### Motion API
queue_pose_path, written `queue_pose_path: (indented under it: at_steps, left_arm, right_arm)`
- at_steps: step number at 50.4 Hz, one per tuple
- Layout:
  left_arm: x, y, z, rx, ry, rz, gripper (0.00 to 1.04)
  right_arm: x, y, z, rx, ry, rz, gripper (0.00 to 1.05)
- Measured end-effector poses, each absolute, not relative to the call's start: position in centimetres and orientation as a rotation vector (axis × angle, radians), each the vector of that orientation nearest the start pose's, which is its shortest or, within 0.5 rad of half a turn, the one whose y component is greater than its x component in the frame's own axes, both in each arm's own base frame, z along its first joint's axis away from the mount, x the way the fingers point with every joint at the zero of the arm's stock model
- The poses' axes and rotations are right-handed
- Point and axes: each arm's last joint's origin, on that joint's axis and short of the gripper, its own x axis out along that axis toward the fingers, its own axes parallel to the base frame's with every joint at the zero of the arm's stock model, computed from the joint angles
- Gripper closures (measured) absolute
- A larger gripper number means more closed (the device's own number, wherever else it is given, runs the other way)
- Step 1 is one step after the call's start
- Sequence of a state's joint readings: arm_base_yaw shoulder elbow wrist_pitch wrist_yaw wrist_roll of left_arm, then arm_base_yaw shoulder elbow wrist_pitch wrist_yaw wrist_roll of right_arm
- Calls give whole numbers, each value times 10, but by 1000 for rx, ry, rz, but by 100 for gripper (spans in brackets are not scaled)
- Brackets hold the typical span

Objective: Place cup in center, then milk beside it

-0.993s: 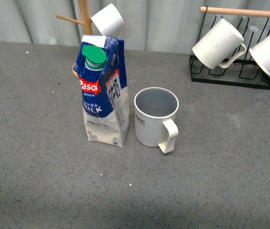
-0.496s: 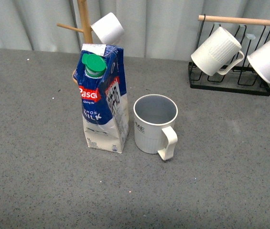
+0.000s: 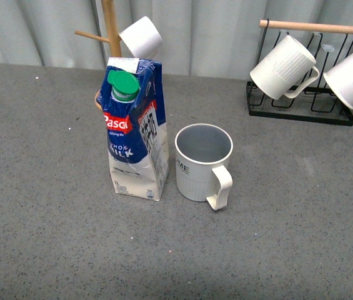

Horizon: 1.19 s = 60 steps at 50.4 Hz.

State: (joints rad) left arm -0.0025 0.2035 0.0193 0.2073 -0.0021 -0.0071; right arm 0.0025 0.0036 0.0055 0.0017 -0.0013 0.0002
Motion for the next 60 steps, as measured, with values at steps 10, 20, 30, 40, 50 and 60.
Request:
queue_pose_path:
  at_steps: [10, 20, 30, 40, 50, 60]
  left_arm:
    - [104, 0, 171, -7, -4, 0, 101]
    - [97, 0, 170, -7, -17, -3, 101]
    - [97, 0, 170, -7, -16, -3, 74]
    - [97, 0, 170, -7, -16, -3, 44]
    - [97, 0, 170, -7, -16, -3, 13]
    - [97, 0, 170, -4, -16, -3, 7]
  right_arm:
    - [98, 0, 165, 0, -4, 4, 9]
    - [98, 0, 165, 0, -4, 4, 9]
    - [98, 0, 165, 0, -4, 4, 9]
    - [98, 0, 165, 0, -4, 4, 9]
    - [98, 0, 165, 0, -4, 4, 9]
    - [98, 0, 165, 0, -4, 4, 9]
